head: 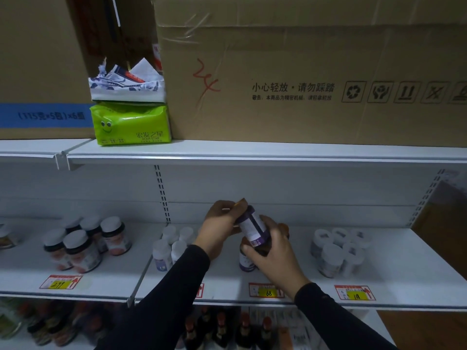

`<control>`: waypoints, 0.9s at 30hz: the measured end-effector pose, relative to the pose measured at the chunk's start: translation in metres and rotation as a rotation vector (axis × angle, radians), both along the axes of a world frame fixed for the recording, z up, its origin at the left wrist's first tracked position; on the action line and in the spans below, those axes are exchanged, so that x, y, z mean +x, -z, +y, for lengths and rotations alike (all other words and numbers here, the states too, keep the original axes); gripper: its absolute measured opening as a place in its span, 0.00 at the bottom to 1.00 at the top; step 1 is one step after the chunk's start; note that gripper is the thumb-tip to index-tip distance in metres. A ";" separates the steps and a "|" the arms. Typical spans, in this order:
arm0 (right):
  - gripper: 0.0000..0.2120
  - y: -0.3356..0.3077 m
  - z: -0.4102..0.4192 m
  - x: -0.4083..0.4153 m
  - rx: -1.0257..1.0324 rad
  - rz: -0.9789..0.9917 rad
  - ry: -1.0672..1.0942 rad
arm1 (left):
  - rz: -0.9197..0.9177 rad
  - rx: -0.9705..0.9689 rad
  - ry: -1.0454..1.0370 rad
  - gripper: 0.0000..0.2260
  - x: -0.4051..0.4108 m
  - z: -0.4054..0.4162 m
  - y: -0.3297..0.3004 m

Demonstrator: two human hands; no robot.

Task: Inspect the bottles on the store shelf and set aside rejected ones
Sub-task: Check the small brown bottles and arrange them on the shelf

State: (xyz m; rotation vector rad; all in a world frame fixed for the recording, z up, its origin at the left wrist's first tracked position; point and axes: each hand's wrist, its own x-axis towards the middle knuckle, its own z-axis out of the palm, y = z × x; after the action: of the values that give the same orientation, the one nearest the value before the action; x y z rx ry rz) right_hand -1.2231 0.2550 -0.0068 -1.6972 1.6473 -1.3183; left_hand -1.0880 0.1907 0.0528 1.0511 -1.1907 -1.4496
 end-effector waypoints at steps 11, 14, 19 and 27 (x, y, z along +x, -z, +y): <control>0.22 0.000 0.002 0.001 -0.001 -0.050 -0.039 | -0.069 -0.042 0.049 0.13 0.003 0.000 -0.009; 0.28 -0.002 0.002 0.001 0.029 -0.115 -0.034 | -0.062 -0.036 -0.011 0.16 0.002 0.000 -0.008; 0.23 -0.003 0.002 0.000 0.010 -0.111 -0.024 | -0.105 -0.042 -0.007 0.16 0.001 -0.002 -0.010; 0.28 -0.005 0.001 -0.002 0.037 -0.150 -0.059 | -0.100 -0.036 -0.022 0.15 0.000 -0.003 -0.009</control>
State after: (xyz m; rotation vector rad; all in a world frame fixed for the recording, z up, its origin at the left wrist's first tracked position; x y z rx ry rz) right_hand -1.2249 0.2559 -0.0023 -1.5728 1.5162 -1.3446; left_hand -1.0882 0.1878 0.0620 1.1194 -1.2673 -1.3673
